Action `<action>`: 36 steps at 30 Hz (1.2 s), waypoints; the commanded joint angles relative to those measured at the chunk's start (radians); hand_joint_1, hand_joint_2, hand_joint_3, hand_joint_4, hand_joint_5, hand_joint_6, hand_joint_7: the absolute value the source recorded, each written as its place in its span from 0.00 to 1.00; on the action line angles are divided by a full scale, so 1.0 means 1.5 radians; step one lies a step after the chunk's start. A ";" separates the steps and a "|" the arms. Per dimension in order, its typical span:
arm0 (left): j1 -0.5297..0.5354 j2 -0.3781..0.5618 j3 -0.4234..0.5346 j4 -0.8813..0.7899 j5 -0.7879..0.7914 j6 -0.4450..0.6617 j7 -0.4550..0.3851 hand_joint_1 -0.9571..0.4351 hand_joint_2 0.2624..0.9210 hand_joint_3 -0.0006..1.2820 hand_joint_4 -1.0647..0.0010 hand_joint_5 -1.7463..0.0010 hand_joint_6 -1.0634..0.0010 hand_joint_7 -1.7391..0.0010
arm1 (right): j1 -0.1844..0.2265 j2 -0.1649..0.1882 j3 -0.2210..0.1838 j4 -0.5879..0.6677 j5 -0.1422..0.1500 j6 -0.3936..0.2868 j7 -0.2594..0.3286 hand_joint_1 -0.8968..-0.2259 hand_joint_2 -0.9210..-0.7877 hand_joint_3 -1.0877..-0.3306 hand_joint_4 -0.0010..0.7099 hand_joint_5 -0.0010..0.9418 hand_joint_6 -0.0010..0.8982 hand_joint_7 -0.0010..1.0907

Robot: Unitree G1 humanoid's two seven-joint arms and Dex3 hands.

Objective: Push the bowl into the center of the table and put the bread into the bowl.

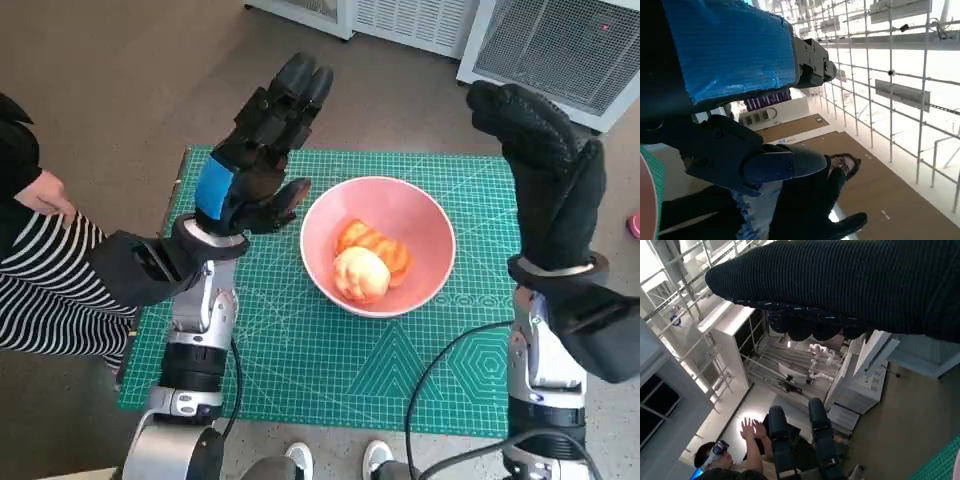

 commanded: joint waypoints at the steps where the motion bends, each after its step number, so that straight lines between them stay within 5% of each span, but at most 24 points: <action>1: 0.004 0.000 0.004 0.004 -0.008 -0.001 -0.004 0.22 1.00 0.34 0.93 0.99 0.83 1.00 | -0.001 0.001 0.002 0.014 -0.008 -0.002 -0.002 0.30 0.00 0.52 0.23 0.00 0.03 0.45; 36: -0.002 0.003 0.005 0.007 -0.010 0.008 -0.005 0.24 1.00 0.34 0.93 0.99 0.84 1.00 | 0.003 0.001 0.000 0.016 -0.012 0.006 -0.007 0.31 0.00 0.52 0.22 0.00 0.02 0.45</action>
